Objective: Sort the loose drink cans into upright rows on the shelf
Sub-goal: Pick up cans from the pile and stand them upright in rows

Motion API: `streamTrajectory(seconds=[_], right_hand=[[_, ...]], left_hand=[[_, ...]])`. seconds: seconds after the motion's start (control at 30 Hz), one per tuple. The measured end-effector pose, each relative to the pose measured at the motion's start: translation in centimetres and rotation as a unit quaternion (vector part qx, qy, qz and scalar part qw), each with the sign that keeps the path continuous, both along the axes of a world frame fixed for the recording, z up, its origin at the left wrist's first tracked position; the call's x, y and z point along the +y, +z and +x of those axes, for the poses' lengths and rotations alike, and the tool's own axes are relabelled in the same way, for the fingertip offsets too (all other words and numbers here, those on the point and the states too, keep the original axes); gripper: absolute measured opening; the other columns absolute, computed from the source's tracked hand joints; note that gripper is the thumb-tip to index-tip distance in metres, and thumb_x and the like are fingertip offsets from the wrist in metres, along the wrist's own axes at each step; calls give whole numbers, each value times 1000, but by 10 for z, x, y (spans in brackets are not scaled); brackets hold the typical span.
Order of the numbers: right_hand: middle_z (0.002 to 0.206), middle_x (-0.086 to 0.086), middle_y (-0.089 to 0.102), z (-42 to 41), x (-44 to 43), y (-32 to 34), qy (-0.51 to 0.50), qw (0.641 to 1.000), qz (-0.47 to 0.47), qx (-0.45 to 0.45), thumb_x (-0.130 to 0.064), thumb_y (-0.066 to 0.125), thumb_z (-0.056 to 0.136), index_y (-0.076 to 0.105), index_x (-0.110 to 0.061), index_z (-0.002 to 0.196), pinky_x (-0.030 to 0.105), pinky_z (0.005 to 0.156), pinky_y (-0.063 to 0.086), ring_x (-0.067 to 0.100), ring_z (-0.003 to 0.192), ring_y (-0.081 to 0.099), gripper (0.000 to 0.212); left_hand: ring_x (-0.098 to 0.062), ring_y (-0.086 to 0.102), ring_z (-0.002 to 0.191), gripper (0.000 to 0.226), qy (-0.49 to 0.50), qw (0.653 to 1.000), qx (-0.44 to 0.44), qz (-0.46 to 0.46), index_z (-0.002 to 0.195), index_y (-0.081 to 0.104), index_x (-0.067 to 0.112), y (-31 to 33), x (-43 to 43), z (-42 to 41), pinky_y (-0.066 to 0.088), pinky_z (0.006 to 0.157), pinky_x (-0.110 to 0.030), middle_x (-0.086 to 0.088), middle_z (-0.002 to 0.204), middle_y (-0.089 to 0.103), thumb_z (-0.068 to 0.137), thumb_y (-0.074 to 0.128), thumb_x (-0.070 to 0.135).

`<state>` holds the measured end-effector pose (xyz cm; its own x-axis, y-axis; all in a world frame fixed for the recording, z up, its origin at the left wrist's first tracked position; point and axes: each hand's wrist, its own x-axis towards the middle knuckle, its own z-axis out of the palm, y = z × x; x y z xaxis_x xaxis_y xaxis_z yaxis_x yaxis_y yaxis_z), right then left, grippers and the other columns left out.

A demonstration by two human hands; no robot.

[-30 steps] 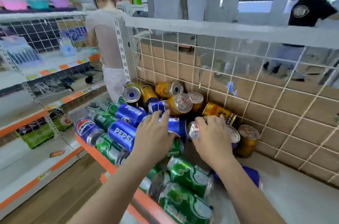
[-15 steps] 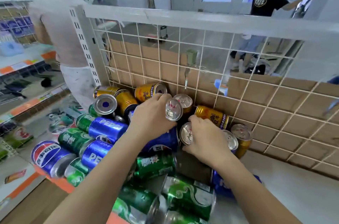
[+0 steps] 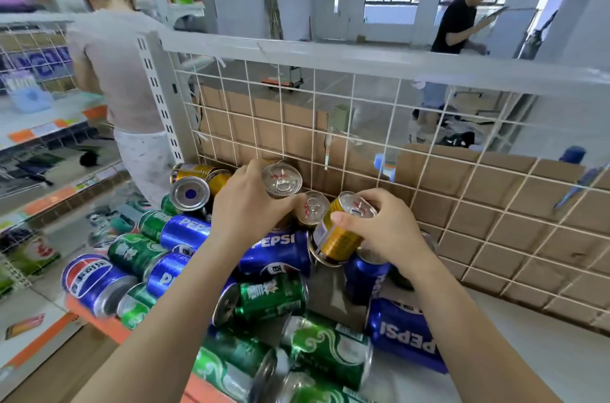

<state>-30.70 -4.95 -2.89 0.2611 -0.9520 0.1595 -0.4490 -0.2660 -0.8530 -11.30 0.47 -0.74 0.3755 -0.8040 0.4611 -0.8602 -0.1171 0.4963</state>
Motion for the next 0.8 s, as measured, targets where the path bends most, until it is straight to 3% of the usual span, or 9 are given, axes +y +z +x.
streamTrajectory(seconds=[0.13,0.23,0.33,0.47,0.6,0.7,0.8], right_hand=[[102,-7,64,-5,15,7,5,995,15,-98,-35,82,65,61,-20,109,25,80,48,9,95,60,51],[96,-12,65,-10,26,12,7,994,-1,-107,-44,81,63,62,-24,102,23,73,48,7,91,61,48],[92,-12,64,-22,40,15,-25,998,-43,-34,-63,72,58,61,-27,96,28,70,49,7,85,60,53],[92,-5,57,-40,63,16,-102,987,-91,86,-68,68,62,55,-22,94,31,69,43,15,85,55,57],[90,-6,55,-62,92,15,-149,972,-75,164,-74,59,65,51,-21,93,31,68,41,16,83,53,60],[99,-7,59,-79,120,11,-189,962,-77,179,-75,54,67,56,-26,104,29,72,40,16,92,56,61],[106,-4,58,-97,151,6,-214,953,-64,206,-68,54,74,58,-30,106,30,76,42,18,98,56,50]], left_hand=[[-22,55,91,62,10,999,6,-31,97,54,15,7,16,-9,39,71,-30,-1,93,62,63,67,65],[-22,57,90,65,18,999,23,-36,94,54,18,10,29,-17,45,72,-35,1,91,64,60,64,72],[-19,58,90,68,15,998,57,-32,93,56,23,12,43,-25,48,72,-35,5,90,65,54,58,78],[-22,62,88,77,-32,994,103,-3,96,56,26,12,56,-38,52,77,-41,2,90,67,46,49,84],[-19,59,83,65,-95,993,60,17,90,51,28,7,70,-65,48,70,-35,7,83,63,52,53,81],[-16,59,79,69,-158,986,42,35,92,54,26,-1,82,-87,47,65,-33,8,82,64,52,59,81],[-14,58,80,61,-217,975,41,35,89,54,26,-11,97,-112,41,60,-30,11,84,63,56,65,75]])
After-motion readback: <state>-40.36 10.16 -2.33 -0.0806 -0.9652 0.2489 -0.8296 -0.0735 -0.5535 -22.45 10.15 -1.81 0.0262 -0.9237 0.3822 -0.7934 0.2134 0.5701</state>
